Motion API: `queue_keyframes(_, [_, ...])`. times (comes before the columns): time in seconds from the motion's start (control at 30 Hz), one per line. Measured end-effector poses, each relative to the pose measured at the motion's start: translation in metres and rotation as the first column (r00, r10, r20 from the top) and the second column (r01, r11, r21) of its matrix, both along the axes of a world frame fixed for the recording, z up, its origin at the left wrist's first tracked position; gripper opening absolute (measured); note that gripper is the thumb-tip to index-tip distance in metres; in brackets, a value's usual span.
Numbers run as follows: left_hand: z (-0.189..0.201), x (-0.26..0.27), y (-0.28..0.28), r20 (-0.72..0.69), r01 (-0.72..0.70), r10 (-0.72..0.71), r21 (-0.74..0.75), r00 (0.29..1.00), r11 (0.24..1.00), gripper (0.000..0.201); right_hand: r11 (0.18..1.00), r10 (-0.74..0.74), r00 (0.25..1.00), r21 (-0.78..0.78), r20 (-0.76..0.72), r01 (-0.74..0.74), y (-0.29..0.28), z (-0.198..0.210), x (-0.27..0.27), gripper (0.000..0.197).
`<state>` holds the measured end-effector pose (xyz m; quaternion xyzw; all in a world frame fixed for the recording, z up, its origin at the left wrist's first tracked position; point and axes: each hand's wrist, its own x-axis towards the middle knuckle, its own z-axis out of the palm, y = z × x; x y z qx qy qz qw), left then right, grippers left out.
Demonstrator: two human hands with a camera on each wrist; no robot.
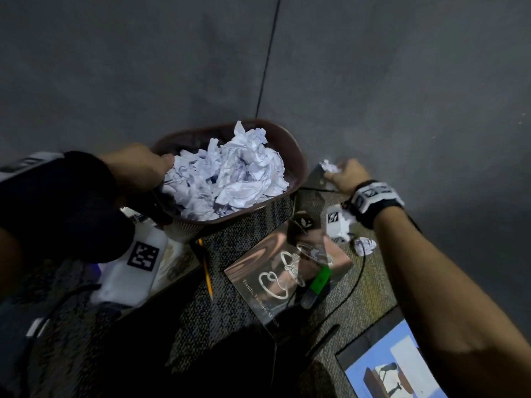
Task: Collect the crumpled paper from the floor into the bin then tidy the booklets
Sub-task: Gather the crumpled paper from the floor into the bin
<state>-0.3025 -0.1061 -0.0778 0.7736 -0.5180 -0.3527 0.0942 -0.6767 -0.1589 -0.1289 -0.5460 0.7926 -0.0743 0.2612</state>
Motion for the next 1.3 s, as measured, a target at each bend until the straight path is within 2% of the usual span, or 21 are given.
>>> queue_keyframes(0.03, [0.011,-0.007,0.005,-0.016,-0.012,0.011,-0.011,1.000,1.000,0.053,0.997,0.045,0.999,-0.062,0.021,-0.044,-0.008,0.024,0.002,0.030])
queue_keyframes(0.13, [0.023,-0.014,0.017,-0.022,-0.017,0.017,-0.033,1.000,0.999,0.046,0.966,0.237,0.971,-0.107,0.004,-0.236,-0.006,0.102,0.017,0.020])
queue_keyframes(0.2, [0.028,-0.014,0.021,-0.038,-0.051,0.051,-0.018,0.998,0.999,0.046,0.921,0.366,0.927,-0.180,0.084,-0.347,0.006,0.149,0.047,0.022])
queue_keyframes(0.27, [0.037,-0.017,0.024,-0.020,-0.026,0.025,-0.022,0.999,0.999,0.047,0.846,0.520,0.852,-0.176,0.060,-0.503,0.012,0.174,0.089,0.018])
queue_keyframes(0.37, [0.039,-0.020,0.025,-0.076,-0.006,0.004,-0.017,0.997,1.000,0.047,0.635,0.766,0.626,0.028,-0.147,-0.772,0.019,0.162,0.143,0.023])
queue_keyframes(0.47, [0.041,-0.019,0.030,-0.080,0.034,-0.036,-0.028,0.996,0.999,0.043,0.481,0.870,0.438,0.200,-0.225,-0.853,0.026,0.129,0.173,0.027])
queue_keyframes(0.67, [0.043,-0.015,0.034,-0.029,0.119,-0.120,-0.026,0.992,0.993,0.031,0.361,0.927,0.279,0.386,-0.253,-0.849,0.020,0.107,0.186,0.026])
queue_keyframes(0.73, [0.042,-0.017,0.035,0.000,0.132,-0.132,-0.019,0.991,0.991,0.028,0.319,0.941,0.221,0.454,-0.257,-0.832,0.023,0.097,0.188,0.038])
queue_keyframes(0.8, [0.044,-0.020,0.037,0.009,0.144,-0.144,-0.012,0.990,0.989,0.027,0.298,0.946,0.175,0.520,-0.273,-0.801,0.028,0.087,0.186,0.041])
queue_keyframes(0.87, [0.048,-0.025,0.038,-0.013,0.135,-0.135,-0.002,0.991,0.991,0.024,0.318,0.940,0.181,0.547,-0.290,-0.775,0.029,0.088,0.183,0.041])
queue_keyframes(0.97, [0.052,-0.029,0.040,-0.076,0.107,-0.107,0.002,0.991,0.994,0.028,0.374,0.924,0.267,0.507,-0.272,-0.777,0.027,0.103,0.180,0.044])
queue_keyframes(1.07, [0.051,-0.025,0.036,-0.107,0.092,-0.090,0.007,0.990,0.996,0.033,0.417,0.906,0.344,0.382,-0.247,-0.825,0.022,0.116,0.173,0.040])
queue_keyframes(1.13, [0.050,-0.021,0.035,-0.074,0.088,-0.086,0.017,0.994,0.996,0.038,0.481,0.876,0.443,0.273,-0.191,-0.833,0.016,0.122,0.166,0.040])
queue_keyframes(1.17, [0.049,-0.019,0.034,-0.061,0.084,-0.082,0.031,0.995,0.996,0.040,0.508,0.861,0.476,0.241,-0.181,-0.827,0.014,0.124,0.163,0.043])
queue_keyframes(1.3, [0.045,-0.012,0.028,-0.071,0.057,-0.053,0.055,0.996,0.997,0.042,0.555,0.829,0.525,0.173,-0.191,-0.814,0.012,0.131,0.152,0.059])
